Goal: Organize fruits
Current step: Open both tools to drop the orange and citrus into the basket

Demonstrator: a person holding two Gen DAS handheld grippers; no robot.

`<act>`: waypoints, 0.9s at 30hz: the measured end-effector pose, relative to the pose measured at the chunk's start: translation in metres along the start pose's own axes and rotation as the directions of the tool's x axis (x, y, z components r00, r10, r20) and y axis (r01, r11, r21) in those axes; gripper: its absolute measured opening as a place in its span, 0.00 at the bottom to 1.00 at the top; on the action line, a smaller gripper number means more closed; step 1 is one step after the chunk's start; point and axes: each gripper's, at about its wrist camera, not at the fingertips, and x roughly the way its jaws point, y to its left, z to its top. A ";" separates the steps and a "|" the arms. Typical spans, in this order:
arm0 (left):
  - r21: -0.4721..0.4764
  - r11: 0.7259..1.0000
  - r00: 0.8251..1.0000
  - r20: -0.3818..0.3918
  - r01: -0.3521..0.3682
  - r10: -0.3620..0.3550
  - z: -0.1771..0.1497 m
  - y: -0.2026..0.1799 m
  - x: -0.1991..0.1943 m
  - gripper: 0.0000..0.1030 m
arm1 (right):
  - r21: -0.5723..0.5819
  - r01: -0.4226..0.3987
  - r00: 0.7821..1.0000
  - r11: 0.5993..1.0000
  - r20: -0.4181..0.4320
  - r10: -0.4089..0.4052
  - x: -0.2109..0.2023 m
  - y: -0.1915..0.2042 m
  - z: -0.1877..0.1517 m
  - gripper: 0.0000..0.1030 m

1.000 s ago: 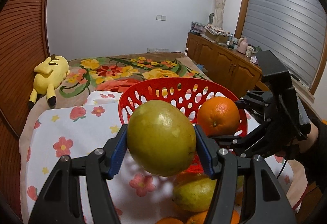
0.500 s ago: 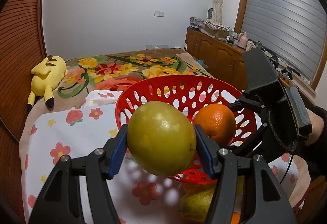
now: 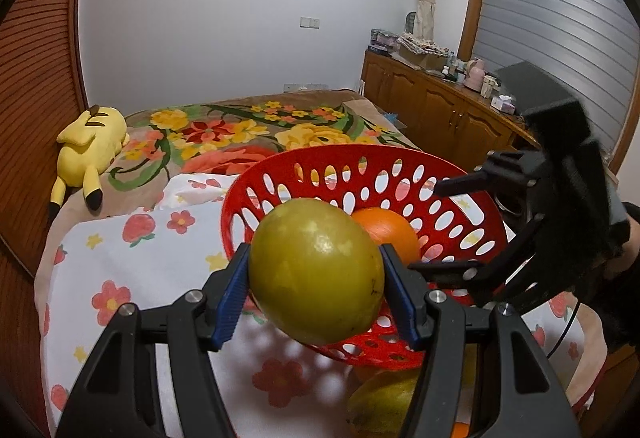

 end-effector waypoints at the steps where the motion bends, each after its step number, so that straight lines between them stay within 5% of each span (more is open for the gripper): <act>1: 0.002 1.000 1.000 -0.004 0.001 -0.001 0.000 -0.001 0.002 0.59 | 0.008 0.002 1.000 1.000 0.009 -0.002 -0.004 -0.003 -0.001 0.93; 12: 0.028 1.000 0.999 -0.051 0.000 0.001 -0.005 -0.016 0.015 0.61 | 0.109 0.036 0.994 0.993 0.096 -0.047 -0.041 -0.025 -0.021 0.93; 27: 0.020 1.000 0.999 0.042 -0.003 0.002 -0.008 -0.022 -0.029 0.71 | 0.206 0.015 0.976 0.978 0.208 -0.059 -0.079 -0.029 -0.039 0.93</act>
